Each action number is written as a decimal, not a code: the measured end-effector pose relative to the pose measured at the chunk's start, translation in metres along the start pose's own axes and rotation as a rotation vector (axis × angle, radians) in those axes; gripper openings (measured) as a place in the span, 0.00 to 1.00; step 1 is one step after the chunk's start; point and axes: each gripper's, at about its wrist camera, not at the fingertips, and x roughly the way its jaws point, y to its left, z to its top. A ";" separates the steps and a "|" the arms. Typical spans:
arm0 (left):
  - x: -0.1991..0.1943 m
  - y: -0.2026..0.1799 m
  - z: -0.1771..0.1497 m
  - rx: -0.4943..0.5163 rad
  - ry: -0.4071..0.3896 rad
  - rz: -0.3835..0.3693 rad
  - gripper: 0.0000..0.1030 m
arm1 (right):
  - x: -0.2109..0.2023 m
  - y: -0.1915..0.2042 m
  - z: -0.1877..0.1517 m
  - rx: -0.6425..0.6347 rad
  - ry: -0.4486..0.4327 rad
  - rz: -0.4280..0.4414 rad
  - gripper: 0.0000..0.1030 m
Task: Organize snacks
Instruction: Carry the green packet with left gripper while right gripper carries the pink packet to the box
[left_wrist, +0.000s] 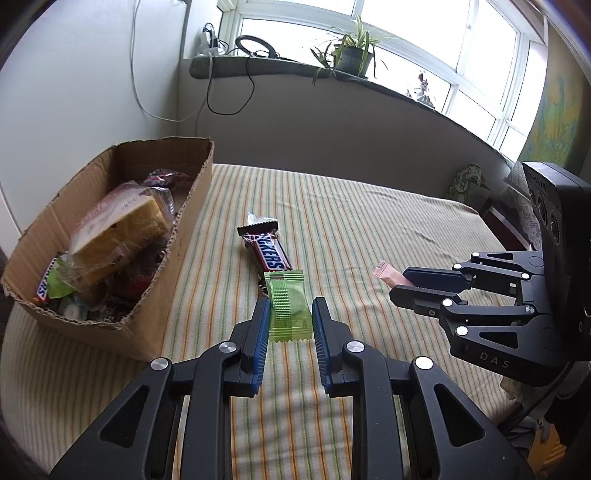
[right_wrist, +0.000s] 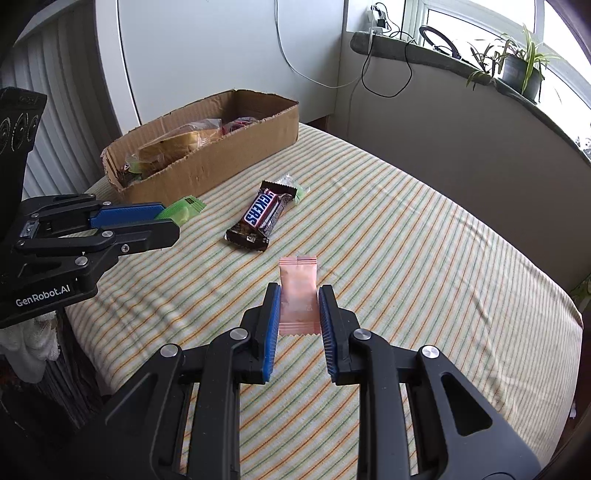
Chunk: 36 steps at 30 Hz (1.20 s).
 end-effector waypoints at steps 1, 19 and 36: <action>-0.004 0.003 0.001 -0.005 -0.008 0.001 0.21 | -0.001 0.002 0.004 -0.002 -0.005 0.000 0.21; -0.038 0.071 0.022 -0.079 -0.120 0.065 0.21 | 0.014 0.043 0.081 -0.038 -0.052 0.028 0.21; -0.042 0.128 0.037 -0.133 -0.157 0.129 0.21 | 0.049 0.074 0.151 -0.074 -0.087 0.073 0.21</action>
